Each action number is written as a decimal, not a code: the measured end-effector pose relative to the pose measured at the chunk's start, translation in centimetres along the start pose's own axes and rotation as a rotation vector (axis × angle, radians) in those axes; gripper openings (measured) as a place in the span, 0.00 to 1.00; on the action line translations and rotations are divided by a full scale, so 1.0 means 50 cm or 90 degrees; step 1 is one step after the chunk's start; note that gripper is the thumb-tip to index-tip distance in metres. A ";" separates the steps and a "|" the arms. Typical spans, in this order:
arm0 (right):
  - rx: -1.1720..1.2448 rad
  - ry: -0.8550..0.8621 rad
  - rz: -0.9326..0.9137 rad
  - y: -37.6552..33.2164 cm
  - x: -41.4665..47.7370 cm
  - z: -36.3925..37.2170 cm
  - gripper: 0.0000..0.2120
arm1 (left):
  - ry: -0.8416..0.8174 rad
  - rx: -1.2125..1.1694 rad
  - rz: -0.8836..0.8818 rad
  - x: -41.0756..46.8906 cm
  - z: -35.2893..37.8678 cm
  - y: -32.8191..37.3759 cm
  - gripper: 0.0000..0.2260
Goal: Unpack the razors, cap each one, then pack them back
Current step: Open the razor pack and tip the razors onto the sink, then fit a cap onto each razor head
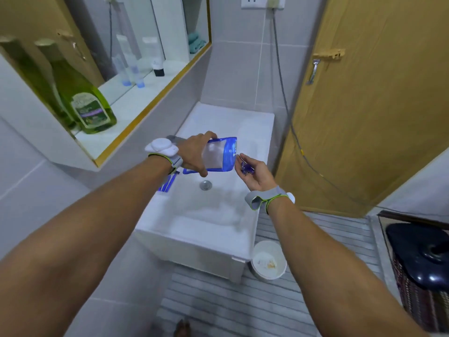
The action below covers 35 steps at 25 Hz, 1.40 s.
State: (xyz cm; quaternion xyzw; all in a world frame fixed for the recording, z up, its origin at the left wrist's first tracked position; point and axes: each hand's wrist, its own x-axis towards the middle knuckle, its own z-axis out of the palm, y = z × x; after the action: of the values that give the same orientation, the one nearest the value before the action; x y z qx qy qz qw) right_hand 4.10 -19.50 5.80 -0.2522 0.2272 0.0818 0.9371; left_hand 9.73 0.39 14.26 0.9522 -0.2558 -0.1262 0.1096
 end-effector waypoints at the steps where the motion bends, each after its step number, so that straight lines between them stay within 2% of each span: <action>1: -0.023 0.018 0.036 0.034 0.012 -0.029 0.07 | -0.025 -0.009 -0.022 -0.015 0.047 -0.027 0.48; 6: -0.192 0.083 0.130 0.191 0.029 -0.143 0.09 | -0.167 0.030 -0.121 -0.096 0.236 -0.175 0.51; 8: -0.231 0.118 0.120 0.250 0.034 -0.169 0.09 | -0.207 0.061 -0.131 -0.116 0.289 -0.236 0.52; 10: -0.231 0.127 0.090 0.299 0.035 -0.193 0.08 | -0.204 0.081 -0.130 -0.139 0.331 -0.289 0.52; 14: -0.239 0.164 -0.001 0.339 0.033 -0.223 0.18 | -0.212 0.128 -0.111 -0.156 0.366 -0.357 0.52; 19: -0.380 0.160 -0.028 0.338 0.007 -0.225 0.31 | -0.229 0.233 -0.094 -0.151 0.363 -0.405 0.55; 25: -0.458 0.186 -0.044 0.328 -0.015 -0.220 0.31 | -0.250 0.331 -0.100 -0.147 0.346 -0.441 0.63; 28: -0.454 0.199 -0.057 0.319 -0.018 -0.220 0.30 | -0.279 0.289 -0.101 -0.151 0.356 -0.442 0.65; 30: -0.458 0.200 -0.077 0.314 -0.014 -0.220 0.28 | -0.248 0.197 -0.070 -0.155 0.364 -0.431 0.54; 32: -0.455 0.210 -0.083 0.310 -0.012 -0.218 0.27 | -0.162 0.115 -0.042 -0.158 0.365 -0.414 0.35; 35: -0.425 0.229 -0.084 0.309 -0.012 -0.224 0.25 | -0.060 0.101 -0.027 -0.167 0.378 -0.391 0.14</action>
State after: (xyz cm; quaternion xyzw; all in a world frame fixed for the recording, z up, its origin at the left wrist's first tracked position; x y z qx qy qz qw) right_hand -4.88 -11.97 -9.23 -0.5675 0.3325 0.0453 0.7519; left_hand 6.12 18.47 -7.39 0.9561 -0.2497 -0.1523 0.0191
